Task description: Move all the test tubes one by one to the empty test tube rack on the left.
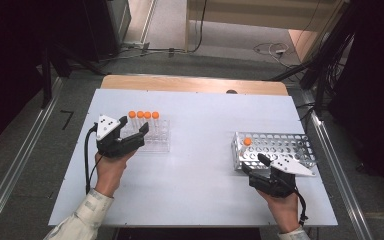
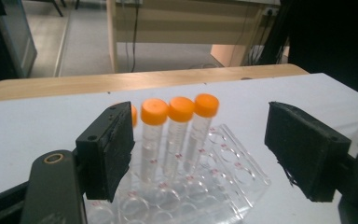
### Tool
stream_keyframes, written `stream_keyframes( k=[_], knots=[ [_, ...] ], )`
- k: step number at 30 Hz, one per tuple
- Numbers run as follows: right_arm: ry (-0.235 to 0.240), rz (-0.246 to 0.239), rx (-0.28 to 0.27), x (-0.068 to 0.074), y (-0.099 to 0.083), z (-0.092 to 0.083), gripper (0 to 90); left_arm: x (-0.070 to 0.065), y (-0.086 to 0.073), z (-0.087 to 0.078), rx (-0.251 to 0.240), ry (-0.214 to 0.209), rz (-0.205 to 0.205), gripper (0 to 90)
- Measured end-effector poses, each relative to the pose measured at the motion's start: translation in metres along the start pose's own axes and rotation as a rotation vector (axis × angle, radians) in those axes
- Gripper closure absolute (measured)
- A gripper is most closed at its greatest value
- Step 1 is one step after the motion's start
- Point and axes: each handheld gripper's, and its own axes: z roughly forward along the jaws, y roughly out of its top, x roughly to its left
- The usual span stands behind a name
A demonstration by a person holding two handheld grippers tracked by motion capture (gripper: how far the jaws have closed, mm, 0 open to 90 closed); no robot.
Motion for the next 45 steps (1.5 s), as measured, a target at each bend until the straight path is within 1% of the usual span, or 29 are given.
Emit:
stream_keyframes(
  k=[5, 11, 13, 16, 24, 34, 37, 45],
  knots=[
    [-0.017, -0.001, -0.002, -0.003, 0.002, 0.005, 30.8, -0.009, -0.009, 0.001, 0.021, -0.015, 0.017, 22.0],
    [-0.03, -0.002, -0.003, -0.006, 0.003, 0.01, 30.8, -0.017, -0.013, 0.001, 0.026, -0.033, 0.028, 21.6],
    [-0.032, 0.002, -0.001, -0.006, 0.004, 0.012, 30.8, -0.02, -0.014, 0.001, 0.033, -0.041, 0.038, 21.6],
    [-0.038, 0.001, 0.002, -0.007, 0.004, 0.014, 30.9, -0.023, -0.015, 0.001, 0.034, -0.052, 0.04, 21.6],
    [-0.053, 0.002, -0.001, -0.009, 0.008, 0.022, 32.5, -0.029, -0.016, 0.0, 0.034, -0.073, 0.045, 21.7],
    [-0.066, -0.012, 0.008, -0.011, 0.011, 0.036, 36.0, -0.031, -0.017, 0.001, 0.038, -0.082, 0.054, 21.7],
    [-0.066, -0.014, 0.011, -0.011, 0.012, 0.039, 38.8, -0.032, -0.017, 0.001, 0.04, -0.082, 0.056, 21.7],
    [-0.063, -0.033, 0.005, -0.01, 0.013, 0.048, 52.7, -0.033, -0.018, 0.002, 0.041, -0.092, 0.058, 21.7]
  ],
)
